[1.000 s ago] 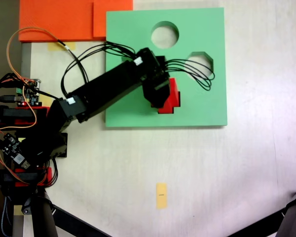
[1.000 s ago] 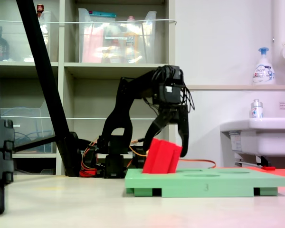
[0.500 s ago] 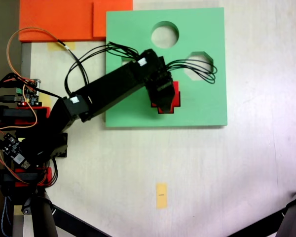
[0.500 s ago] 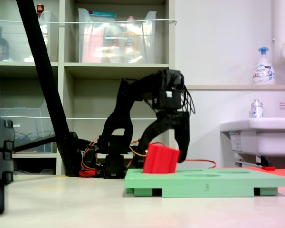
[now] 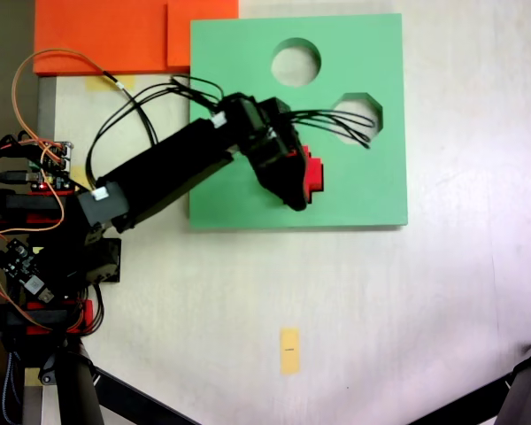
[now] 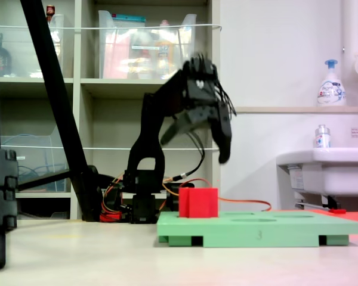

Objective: Put the cross columnar block into the corresponding hole

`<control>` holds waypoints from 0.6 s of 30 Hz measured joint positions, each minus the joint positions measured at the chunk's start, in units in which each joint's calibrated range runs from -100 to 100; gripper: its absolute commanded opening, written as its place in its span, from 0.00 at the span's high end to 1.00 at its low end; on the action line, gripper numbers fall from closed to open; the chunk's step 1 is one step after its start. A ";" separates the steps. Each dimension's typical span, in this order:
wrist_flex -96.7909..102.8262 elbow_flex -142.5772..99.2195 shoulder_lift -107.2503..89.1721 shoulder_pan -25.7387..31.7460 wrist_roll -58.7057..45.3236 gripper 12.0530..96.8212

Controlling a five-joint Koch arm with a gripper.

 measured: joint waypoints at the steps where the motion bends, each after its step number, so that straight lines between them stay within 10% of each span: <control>1: 0.00 0.78 -3.56 -0.24 -1.27 0.20; 6: -0.10 1.08 -25.44 -2.49 -9.43 0.22; 10: -0.20 1.08 -40.22 -7.57 -21.83 0.47; 18: 2.15 -4.51 -49.93 -15.87 -30.92 0.49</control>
